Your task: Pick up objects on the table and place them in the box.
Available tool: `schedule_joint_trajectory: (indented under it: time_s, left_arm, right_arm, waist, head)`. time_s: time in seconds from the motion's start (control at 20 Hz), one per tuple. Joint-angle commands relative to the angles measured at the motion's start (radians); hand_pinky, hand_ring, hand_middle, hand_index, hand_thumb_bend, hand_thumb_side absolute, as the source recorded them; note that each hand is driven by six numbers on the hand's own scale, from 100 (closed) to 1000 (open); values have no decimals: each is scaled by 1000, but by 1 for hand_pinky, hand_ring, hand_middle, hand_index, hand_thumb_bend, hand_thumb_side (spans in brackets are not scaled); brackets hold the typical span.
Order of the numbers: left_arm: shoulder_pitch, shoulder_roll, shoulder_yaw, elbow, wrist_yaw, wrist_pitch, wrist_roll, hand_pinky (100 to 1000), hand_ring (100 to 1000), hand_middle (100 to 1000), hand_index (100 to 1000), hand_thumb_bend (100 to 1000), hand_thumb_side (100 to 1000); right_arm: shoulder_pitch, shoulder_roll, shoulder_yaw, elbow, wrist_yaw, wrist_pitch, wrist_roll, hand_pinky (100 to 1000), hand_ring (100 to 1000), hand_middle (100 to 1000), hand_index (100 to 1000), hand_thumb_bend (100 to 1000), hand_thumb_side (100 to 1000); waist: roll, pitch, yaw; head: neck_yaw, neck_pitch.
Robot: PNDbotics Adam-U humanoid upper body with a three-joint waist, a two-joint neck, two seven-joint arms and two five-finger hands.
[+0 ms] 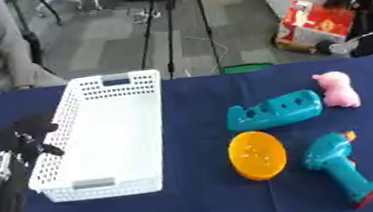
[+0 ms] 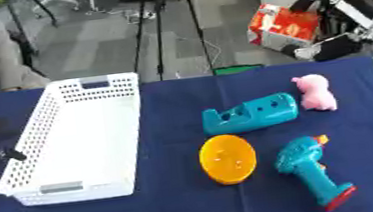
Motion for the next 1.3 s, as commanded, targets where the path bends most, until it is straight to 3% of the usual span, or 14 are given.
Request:
schedule_joint_trajectory:
  time_s: [0.05, 0.85, 1.1, 1.3]
  left_arm:
    - [-16, 18, -3, -19, 7, 0, -7, 525, 768, 776, 791, 297, 1000]
    - [-44, 5, -32, -26, 30, 0, -38, 525, 768, 776, 790, 296, 1000]
    - [-62, -2, -36, -36, 45, -1, -42, 528, 768, 776, 791, 297, 1000]
    - [-66, -7, -35, -41, 54, 1, -41, 528, 767, 776, 791, 299, 997]
  right_arm:
    - [-43, 12, 6, -19, -14, -5, 9, 255, 297, 498, 739, 426, 181]
    - [-115, 193, 83, 36, 12, -93, 80, 279, 318, 502, 742, 408, 189]
    - [-115, 212, 91, 67, 28, -114, 109, 284, 321, 523, 743, 402, 192]
    - [-128, 221, 64, 134, 73, -92, 107, 283, 318, 522, 743, 404, 194]
  waist:
    - [0, -11, 6]
    - [10, -3, 99]
    - [7, -9, 172]
    - [6, -16, 220]
  head:
    - [-12, -19]
    - [-61, -26]
    - [-72, -29]
    - [-74, -31]
